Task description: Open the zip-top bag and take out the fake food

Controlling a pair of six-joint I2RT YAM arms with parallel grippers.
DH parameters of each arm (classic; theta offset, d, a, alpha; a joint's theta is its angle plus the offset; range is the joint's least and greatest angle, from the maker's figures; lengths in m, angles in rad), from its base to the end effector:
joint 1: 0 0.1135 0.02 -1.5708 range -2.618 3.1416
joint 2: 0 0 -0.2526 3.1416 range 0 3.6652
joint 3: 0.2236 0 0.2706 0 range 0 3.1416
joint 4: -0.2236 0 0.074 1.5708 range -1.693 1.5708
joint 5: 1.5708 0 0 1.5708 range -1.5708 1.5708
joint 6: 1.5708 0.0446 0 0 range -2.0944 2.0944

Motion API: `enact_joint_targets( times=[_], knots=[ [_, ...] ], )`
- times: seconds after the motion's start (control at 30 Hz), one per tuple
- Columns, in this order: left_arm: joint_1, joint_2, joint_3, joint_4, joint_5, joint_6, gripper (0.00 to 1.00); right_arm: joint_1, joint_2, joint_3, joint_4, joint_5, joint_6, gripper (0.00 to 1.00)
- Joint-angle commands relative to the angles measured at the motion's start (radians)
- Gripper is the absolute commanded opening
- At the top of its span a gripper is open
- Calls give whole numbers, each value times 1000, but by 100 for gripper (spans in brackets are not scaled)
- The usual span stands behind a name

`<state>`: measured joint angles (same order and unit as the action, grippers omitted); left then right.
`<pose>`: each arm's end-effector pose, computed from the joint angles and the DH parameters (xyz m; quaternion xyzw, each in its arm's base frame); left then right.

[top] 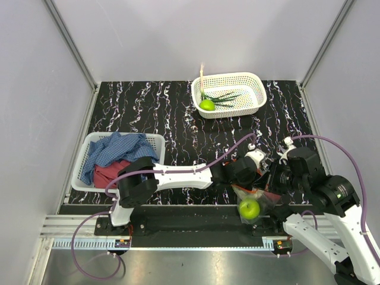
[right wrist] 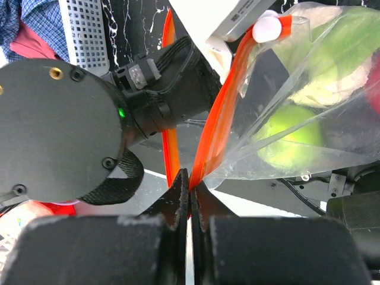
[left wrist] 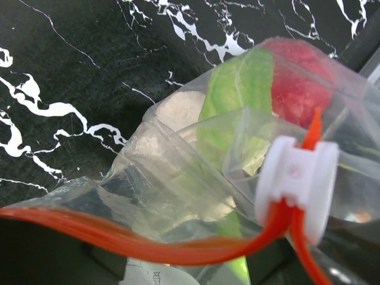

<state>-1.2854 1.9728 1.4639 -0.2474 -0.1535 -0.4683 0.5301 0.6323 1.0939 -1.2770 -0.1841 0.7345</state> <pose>0.1373 -0.4437 0.1888 0.3358 0.8522 -0.2586 0.3067 0.0878 0.0609 0.3482 0.0607 0.9242 0.2860 0.2457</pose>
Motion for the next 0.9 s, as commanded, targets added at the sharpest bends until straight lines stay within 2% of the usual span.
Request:
enact_joint_targets(
  times=[0.0, 0.07, 0.13, 0.17, 0.23, 0.27, 0.63, 0.87],
  knots=[
    [4, 70, -4, -23, -73, -29, 59, 7, -5, 52, -2, -31, -9, 0],
    [5, 81, -2, -23, -70, -32, 48, 7, -9, 49, -7, -28, -10, 0],
    [5, 81, -2, -24, -69, -33, 41, 7, -11, 47, -8, -26, -10, 0],
    [5, 74, -2, -24, -67, -35, 32, 7, -13, 46, -10, -26, -10, 0],
    [5, 67, 1, -29, -63, -35, 19, 7, -11, 46, -10, -25, -15, 0],
    [5, 60, 9, -44, -58, -36, 0, 7, -10, 46, -7, -25, -15, 0],
    [5, -94, 35, -122, 38, -70, 0, 7, -6, 41, 13, 14, -23, 0],
    [5, -164, 64, -196, 28, -93, 0, 8, -26, 17, 22, 18, -29, 0]
  ],
)
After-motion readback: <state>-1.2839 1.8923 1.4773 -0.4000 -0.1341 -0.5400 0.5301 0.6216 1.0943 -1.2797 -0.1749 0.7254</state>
